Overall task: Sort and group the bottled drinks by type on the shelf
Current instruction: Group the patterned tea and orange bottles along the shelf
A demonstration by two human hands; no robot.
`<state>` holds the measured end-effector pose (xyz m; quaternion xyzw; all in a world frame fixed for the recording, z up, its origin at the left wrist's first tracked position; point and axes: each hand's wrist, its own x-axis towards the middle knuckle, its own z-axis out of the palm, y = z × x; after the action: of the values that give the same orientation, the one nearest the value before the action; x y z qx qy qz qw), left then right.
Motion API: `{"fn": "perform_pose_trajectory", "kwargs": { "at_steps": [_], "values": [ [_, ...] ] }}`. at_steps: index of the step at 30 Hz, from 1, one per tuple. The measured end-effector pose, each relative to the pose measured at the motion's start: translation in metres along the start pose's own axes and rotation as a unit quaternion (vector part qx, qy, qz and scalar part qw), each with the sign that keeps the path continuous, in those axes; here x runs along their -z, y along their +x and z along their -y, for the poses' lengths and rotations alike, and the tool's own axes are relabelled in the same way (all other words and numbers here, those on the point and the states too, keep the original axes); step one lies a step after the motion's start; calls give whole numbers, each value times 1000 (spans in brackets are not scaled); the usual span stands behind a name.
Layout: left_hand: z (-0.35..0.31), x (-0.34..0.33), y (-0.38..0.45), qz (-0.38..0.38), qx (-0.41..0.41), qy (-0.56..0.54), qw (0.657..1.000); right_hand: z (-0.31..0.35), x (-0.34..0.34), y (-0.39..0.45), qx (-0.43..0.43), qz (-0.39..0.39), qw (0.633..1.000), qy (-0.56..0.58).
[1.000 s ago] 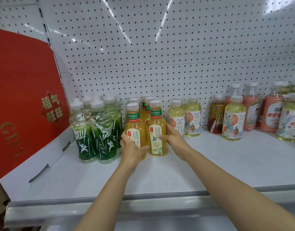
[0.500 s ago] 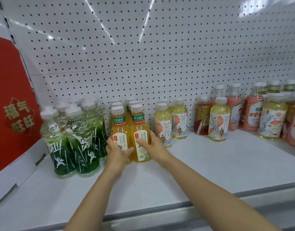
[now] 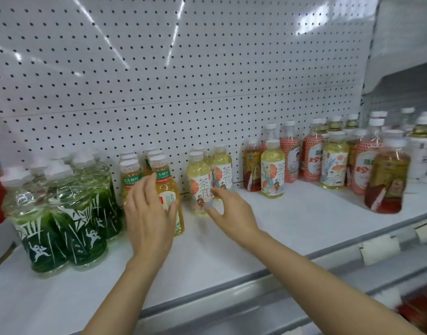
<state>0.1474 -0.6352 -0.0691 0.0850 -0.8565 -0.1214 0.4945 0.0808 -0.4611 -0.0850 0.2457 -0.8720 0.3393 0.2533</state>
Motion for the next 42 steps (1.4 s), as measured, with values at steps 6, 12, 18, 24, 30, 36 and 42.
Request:
{"fn": "perform_pose_trajectory", "kwargs": {
  "at_steps": [6, 12, 18, 24, 30, 36, 42],
  "values": [
    [-69, -43, -2, 115, -53, -32, 991, -66, 60, -18, -10, -25, 994, -106],
    [-152, -99, 3, 202, -30, -68, 976, -137, 122, -33, -47, -18, 985, -166],
    [-237, -149, 32, 240, 64, -145, 958, -192, 165, -24, -59, -16, 979, -193],
    [-265, -189, 55, 242, 174, -210, 931, -216, 179, -8, -49, -33, 977, -205],
    [-250, -213, 61, 244, 221, -257, 909, -237, 179, 17, -86, -78, 979, -167],
    [-213, -227, 73, 296, 210, -293, 884, -241, 169, 63, -146, -103, 977, -114],
    [-203, -168, 64, 322, 269, -400, 815, -243, 171, 121, -290, -120, 946, -76]
  ]
}}
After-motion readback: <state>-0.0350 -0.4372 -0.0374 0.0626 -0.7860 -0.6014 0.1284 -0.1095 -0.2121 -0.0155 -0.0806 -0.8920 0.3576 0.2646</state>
